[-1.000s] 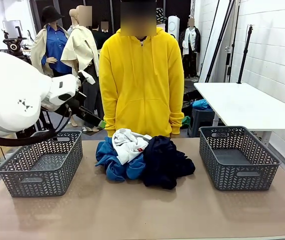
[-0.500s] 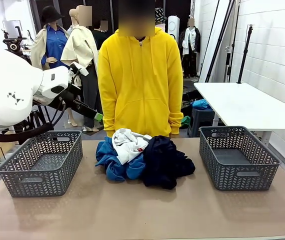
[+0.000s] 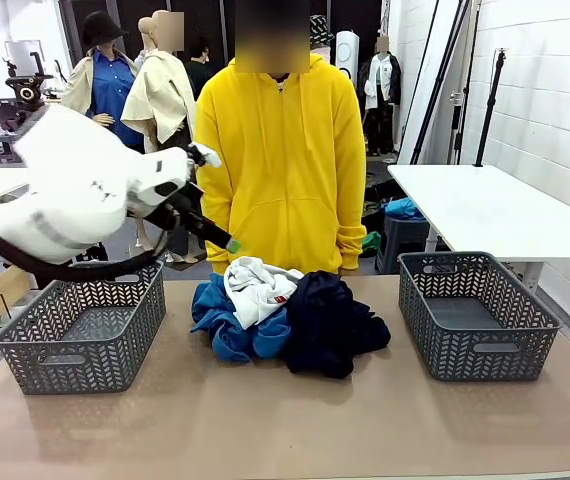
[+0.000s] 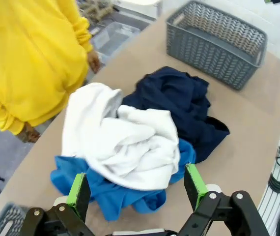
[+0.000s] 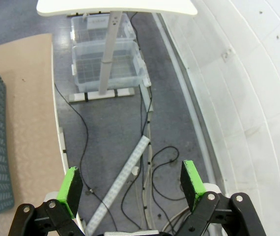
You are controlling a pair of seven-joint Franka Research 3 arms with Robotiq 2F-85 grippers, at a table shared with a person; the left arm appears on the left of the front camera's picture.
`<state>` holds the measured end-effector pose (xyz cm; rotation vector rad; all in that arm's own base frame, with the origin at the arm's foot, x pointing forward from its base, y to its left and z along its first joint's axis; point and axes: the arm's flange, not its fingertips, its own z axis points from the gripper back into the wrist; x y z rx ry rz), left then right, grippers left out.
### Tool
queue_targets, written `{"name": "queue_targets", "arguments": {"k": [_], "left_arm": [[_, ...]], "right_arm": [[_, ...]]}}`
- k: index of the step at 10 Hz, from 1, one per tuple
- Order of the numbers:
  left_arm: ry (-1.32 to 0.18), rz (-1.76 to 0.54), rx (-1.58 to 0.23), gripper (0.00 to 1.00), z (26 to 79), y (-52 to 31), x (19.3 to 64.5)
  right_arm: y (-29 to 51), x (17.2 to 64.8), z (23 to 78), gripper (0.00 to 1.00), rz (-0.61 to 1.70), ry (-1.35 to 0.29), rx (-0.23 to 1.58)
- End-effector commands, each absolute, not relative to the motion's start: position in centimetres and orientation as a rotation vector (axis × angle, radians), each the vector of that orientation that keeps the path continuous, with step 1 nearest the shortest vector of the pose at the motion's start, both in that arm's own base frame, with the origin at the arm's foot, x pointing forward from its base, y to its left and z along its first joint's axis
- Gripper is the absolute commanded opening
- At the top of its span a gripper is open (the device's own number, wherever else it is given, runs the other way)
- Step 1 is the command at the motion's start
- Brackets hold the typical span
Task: Sort the tops and bottoms.
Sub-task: Lift clothes from the center of the table with your left hand.
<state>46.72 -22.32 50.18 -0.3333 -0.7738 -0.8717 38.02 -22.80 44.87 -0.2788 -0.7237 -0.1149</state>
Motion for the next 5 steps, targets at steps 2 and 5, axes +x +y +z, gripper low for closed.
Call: {"name": "queue_targets", "arguments": {"k": [2, 5], "left_arm": [[-0.644, -0.928, -0.348, 1.0, 45.7, -24.3, 53.1], [-0.627, -0.949, -0.341, 1.0, 43.8, -25.0, 53.8]], "right_arm": [[-22.9, 37.8, 44.9, 1.0, -0.112, -0.718, -0.278], [-22.9, 37.8, 44.9, 1.0, -0.112, -0.718, -0.278]]}}
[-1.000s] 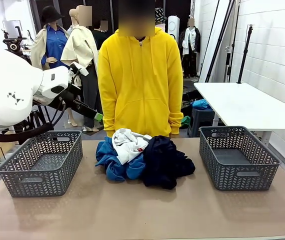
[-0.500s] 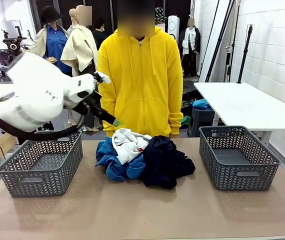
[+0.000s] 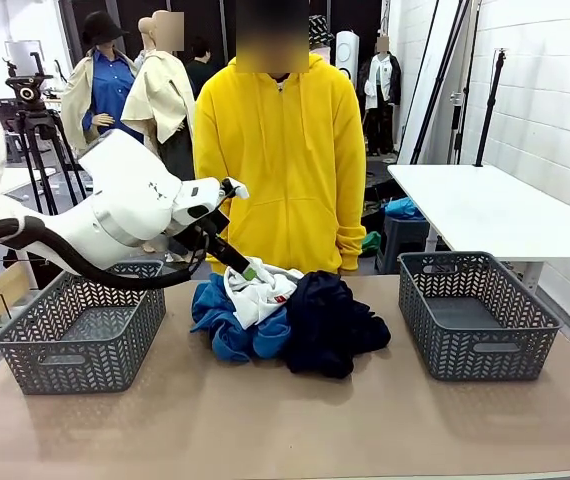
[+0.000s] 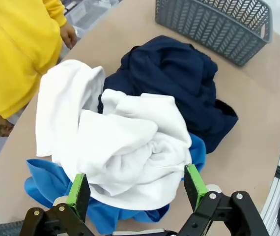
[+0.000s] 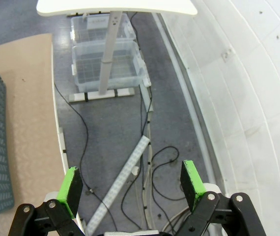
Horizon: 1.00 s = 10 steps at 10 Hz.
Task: Sort the tops and bottoms.
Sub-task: Lift clothes from the center of the table with your left hand.
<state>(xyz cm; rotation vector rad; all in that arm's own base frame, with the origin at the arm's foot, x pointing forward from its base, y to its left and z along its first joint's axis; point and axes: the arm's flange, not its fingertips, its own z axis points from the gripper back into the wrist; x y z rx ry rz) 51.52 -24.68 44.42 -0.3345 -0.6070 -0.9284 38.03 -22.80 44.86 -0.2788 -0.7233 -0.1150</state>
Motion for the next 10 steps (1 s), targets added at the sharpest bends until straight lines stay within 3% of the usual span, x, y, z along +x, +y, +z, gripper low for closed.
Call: {"name": "queue_targets", "arguments": {"k": [1, 6, 7, 10], "left_arm": [[-0.641, -0.952, -0.341, 1.0, 43.1, -25.0, 54.2], [-0.612, -0.968, -0.301, 1.0, 40.8, -25.6, 55.0], [-0.617, -0.975, -0.307, 0.92, 40.7, -25.6, 55.1], [-0.608, -0.976, -0.315, 0.35, 40.5, -25.6, 55.2]], "right_arm": [[-22.9, 37.8, 44.9, 1.0, -0.112, -0.718, -0.278], [-22.9, 37.8, 44.9, 1.0, -0.112, -0.718, -0.278], [-22.9, 37.8, 44.9, 1.0, -0.112, -0.718, -0.278], [-22.9, 37.8, 44.9, 1.0, -0.112, -0.718, -0.278]]}}
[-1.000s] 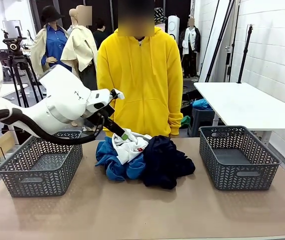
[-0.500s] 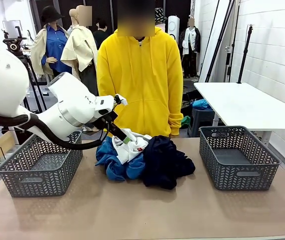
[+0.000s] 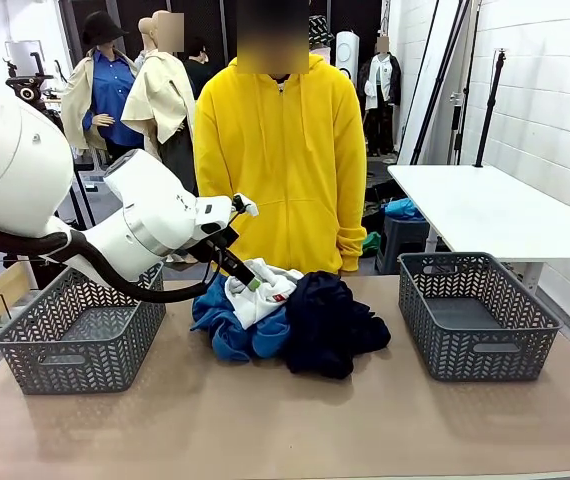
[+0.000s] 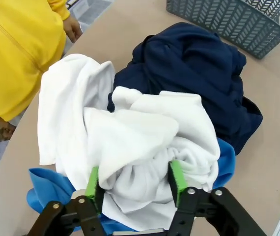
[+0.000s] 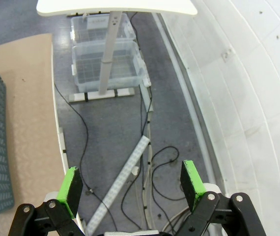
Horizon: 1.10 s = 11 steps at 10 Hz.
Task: Sort the tops and bottoms.
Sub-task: Lift clothes from the center of the table with your left hand.
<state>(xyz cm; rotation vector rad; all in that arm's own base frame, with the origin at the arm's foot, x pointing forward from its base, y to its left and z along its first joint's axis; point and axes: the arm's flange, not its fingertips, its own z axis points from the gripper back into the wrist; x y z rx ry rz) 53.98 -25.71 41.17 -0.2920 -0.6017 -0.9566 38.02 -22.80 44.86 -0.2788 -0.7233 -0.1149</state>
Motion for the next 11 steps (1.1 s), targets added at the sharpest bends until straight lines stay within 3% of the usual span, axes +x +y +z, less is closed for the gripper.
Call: {"name": "queue_targets", "arguments": {"k": [1, 2, 11], "left_arm": [[-0.606, -0.973, -0.316, 0.15, 40.5, -25.6, 55.2], [-0.603, -0.971, -0.327, 0.0, 40.5, -25.6, 55.2], [-0.614, -0.975, -0.373, 0.0, 42.9, -25.7, 54.6]], "right_arm": [[-22.9, 37.8, 44.9, 1.0, -0.112, -0.718, -0.278], [-22.9, 37.8, 44.9, 1.0, -0.112, -0.718, -0.278], [-22.9, 37.8, 44.9, 1.0, -0.112, -0.718, -0.278]]}}
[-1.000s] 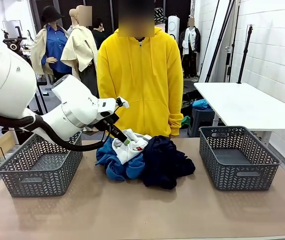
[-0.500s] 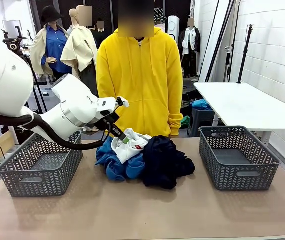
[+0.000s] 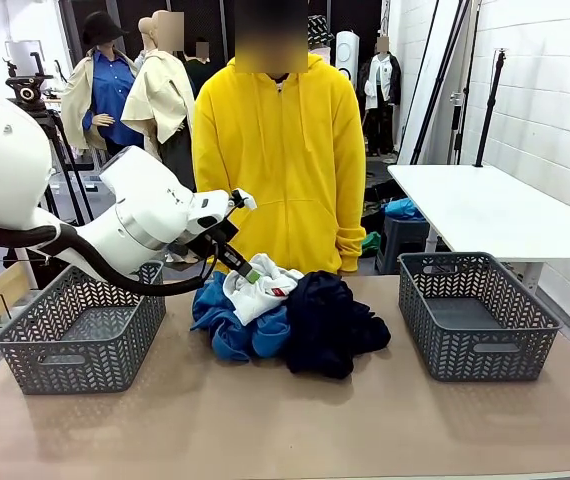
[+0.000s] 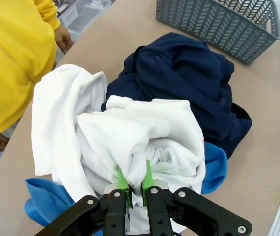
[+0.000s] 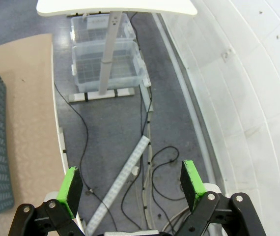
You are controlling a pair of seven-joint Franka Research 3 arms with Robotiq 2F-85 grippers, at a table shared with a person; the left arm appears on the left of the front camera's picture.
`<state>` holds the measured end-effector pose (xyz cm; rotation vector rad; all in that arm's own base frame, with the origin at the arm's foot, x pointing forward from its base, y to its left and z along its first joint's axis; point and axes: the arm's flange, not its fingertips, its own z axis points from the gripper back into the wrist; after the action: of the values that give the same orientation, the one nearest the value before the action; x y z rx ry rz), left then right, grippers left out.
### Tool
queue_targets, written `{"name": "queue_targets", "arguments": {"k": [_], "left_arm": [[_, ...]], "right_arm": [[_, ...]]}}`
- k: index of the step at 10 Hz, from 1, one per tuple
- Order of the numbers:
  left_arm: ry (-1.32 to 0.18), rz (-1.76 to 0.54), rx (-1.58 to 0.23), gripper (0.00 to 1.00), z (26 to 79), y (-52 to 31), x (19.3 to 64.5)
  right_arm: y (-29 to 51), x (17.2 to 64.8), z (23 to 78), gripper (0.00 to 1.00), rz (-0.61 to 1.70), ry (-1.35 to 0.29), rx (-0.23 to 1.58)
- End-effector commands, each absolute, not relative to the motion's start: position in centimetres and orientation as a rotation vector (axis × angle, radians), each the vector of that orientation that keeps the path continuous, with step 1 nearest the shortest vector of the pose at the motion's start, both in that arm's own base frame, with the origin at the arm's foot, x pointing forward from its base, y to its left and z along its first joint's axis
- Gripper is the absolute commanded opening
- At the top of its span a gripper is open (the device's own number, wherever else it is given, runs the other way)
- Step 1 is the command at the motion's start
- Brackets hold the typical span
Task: Sort the tops and bottoms.
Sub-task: Lift clothes from the center of the table with your left hand.
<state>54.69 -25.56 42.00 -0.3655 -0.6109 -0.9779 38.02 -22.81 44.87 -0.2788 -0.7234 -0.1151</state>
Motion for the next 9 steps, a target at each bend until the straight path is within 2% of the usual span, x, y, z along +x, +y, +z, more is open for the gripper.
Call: {"name": "queue_targets", "arguments": {"k": [1, 5, 9], "left_arm": [[-0.627, -0.979, -0.377, 0.0, 43.8, -25.6, 54.5], [-0.751, -1.017, -0.346, 0.0, 52.1, -24.5, 53.9], [-0.978, -1.108, -0.259, 0.0, 65.1, -24.8, 51.7]], "right_arm": [[-22.9, 37.8, 44.9, 1.0, -0.112, -0.718, -0.278], [-22.9, 37.8, 44.9, 1.0, -0.112, -0.718, -0.278], [-22.9, 37.8, 44.9, 1.0, -0.112, -0.718, -0.278]]}}
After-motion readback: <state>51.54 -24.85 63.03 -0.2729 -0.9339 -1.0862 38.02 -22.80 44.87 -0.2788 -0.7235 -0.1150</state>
